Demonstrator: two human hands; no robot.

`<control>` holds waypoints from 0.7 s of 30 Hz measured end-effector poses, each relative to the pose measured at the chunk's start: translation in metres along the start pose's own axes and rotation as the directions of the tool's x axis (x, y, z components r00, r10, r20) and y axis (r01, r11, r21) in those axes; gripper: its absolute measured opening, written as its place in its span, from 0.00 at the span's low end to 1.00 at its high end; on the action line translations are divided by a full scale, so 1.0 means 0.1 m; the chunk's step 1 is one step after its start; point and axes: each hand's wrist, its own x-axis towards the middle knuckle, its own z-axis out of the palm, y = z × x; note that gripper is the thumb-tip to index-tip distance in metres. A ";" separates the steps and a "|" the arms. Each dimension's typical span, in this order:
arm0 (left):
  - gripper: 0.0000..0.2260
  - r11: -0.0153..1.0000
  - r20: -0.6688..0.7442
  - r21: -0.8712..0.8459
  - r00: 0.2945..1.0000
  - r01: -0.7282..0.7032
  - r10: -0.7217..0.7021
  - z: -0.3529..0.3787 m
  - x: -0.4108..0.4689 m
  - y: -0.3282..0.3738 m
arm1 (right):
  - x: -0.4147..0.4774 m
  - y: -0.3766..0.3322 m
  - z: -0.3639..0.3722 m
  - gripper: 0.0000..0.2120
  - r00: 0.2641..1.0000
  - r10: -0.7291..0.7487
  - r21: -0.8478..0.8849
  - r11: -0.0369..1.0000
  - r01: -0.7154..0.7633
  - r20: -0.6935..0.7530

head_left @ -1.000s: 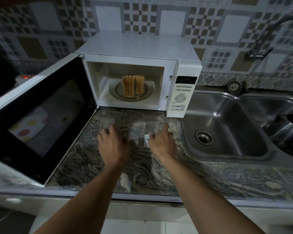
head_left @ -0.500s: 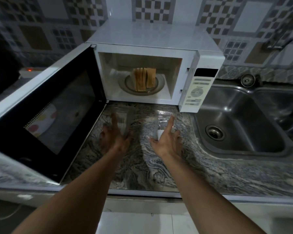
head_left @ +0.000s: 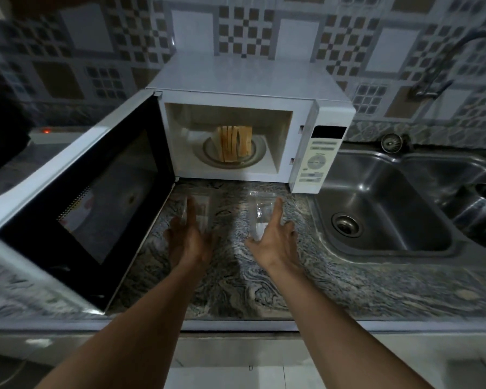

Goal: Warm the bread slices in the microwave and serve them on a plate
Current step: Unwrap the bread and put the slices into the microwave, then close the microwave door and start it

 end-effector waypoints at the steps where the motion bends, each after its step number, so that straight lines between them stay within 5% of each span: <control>1: 0.41 1.000 0.002 -0.009 1.000 0.003 -0.003 -0.04 -0.03 0.01 | -0.02 -0.01 -0.03 0.58 1.000 -0.005 0.003 1.000 0.005 -0.006; 8: 0.41 0.964 -0.004 -0.232 0.991 -0.130 0.133 -0.41 -0.27 0.16 | -0.22 -0.15 -0.32 0.58 1.000 -0.020 -0.002 1.000 0.020 -0.021; 21: 0.43 0.932 -0.209 -0.214 0.946 -0.293 0.249 -1.63 -0.50 0.81 | -0.52 -0.79 -1.50 0.60 0.988 -0.067 0.090 0.993 0.080 -0.142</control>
